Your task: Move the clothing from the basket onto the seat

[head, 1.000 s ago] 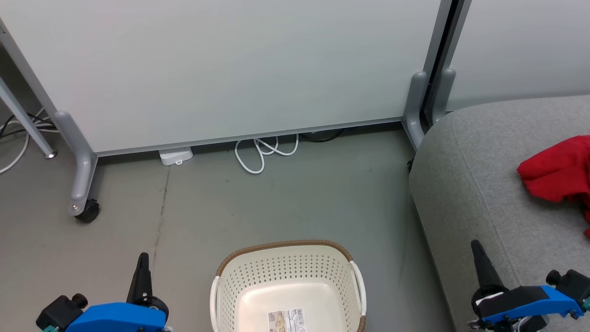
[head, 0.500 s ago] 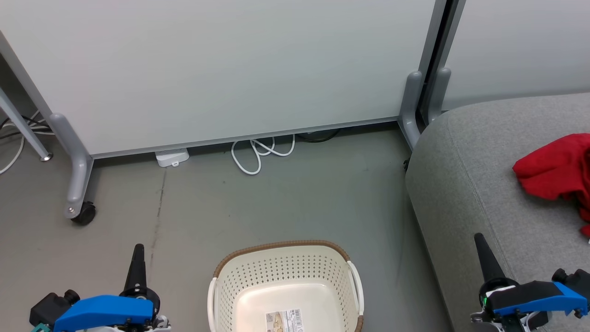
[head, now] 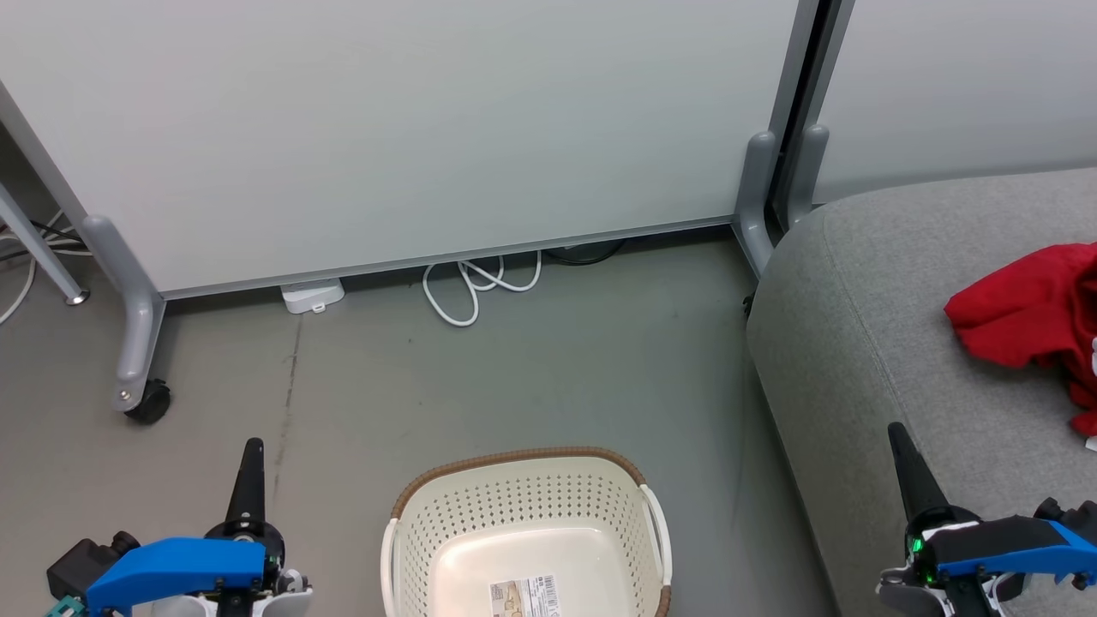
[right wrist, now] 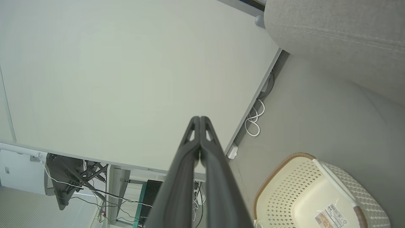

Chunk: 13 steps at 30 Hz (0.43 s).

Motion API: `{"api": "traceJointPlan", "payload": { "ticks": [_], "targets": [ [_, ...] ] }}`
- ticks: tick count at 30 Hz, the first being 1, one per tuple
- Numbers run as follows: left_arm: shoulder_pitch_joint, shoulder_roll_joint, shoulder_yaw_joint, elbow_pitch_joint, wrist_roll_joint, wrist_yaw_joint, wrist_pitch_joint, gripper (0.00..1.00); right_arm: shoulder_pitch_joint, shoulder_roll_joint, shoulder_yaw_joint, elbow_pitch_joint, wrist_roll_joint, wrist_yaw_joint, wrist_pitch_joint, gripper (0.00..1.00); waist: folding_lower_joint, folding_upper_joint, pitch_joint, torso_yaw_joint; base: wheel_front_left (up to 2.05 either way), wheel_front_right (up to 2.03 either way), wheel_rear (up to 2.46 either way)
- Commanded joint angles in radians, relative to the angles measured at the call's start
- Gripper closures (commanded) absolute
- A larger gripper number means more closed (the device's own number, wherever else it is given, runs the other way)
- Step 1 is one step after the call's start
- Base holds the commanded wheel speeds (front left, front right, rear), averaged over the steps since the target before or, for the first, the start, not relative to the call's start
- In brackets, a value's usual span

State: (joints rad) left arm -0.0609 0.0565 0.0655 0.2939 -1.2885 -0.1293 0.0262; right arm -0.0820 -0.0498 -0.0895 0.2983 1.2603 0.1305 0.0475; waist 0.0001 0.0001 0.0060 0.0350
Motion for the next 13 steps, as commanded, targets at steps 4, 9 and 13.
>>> {"api": "traceJointPlan", "payload": {
  "ticks": [4, 9, 13],
  "targets": [
    [-0.024, 0.000, 0.012, -0.015, -0.050, -0.002, 0.014, 1.00, -0.023, -0.001, -0.006, -0.019, 0.056, 0.000, 0.011, 1.00, 0.0000, -0.0001, 0.000, -0.004, 0.00, 0.00, 0.00],
    [-0.029, -0.001, 0.019, -0.022, -0.097, -0.002, 0.027, 1.00, -0.025, -0.001, -0.009, -0.025, 0.107, 0.000, 0.021, 1.00, 0.0000, -0.0001, -0.001, -0.008, 0.00, 0.00, 0.00],
    [-0.032, -0.002, 0.024, -0.026, -0.128, -0.002, 0.036, 1.00, -0.027, -0.001, -0.011, -0.029, 0.140, 0.000, 0.028, 1.00, 0.0000, -0.0001, -0.001, -0.011, 0.00, 0.00, 0.00]
  ]
}}
